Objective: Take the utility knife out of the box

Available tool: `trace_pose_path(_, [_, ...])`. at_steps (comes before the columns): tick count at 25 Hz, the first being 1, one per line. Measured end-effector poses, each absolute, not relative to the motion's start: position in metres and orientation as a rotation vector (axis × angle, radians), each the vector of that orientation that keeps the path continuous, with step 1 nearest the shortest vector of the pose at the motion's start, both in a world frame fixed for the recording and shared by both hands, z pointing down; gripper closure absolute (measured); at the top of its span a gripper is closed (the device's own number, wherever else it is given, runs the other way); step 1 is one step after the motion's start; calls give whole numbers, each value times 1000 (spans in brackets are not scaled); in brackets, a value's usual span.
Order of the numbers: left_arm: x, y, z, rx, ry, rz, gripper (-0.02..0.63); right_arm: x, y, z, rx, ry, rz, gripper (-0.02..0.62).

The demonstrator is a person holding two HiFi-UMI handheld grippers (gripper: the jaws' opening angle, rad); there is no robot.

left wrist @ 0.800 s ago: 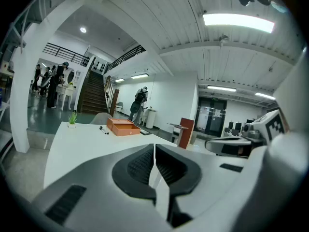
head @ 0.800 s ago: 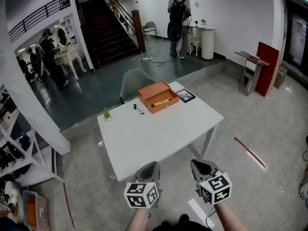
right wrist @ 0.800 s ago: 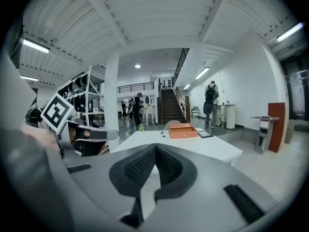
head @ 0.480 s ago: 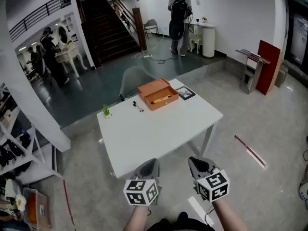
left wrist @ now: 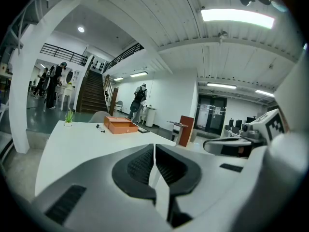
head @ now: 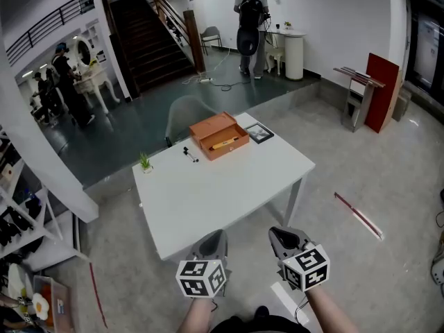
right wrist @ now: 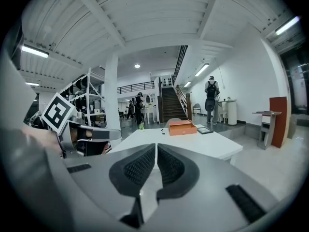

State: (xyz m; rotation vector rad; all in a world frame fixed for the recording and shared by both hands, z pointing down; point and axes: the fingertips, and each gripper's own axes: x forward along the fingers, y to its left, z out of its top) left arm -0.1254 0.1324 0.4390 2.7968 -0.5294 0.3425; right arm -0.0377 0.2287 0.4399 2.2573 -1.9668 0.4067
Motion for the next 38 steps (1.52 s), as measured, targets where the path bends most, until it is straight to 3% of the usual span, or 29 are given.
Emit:
trace_pose_path(20, [-93,112,453,2771,-588,379,588,7,217,456,2235,-2001,482,466])
trace_pose_path(38, [-15,-50,470,2752,-553,381,588,84,56,460,2258,-1962,483,462])
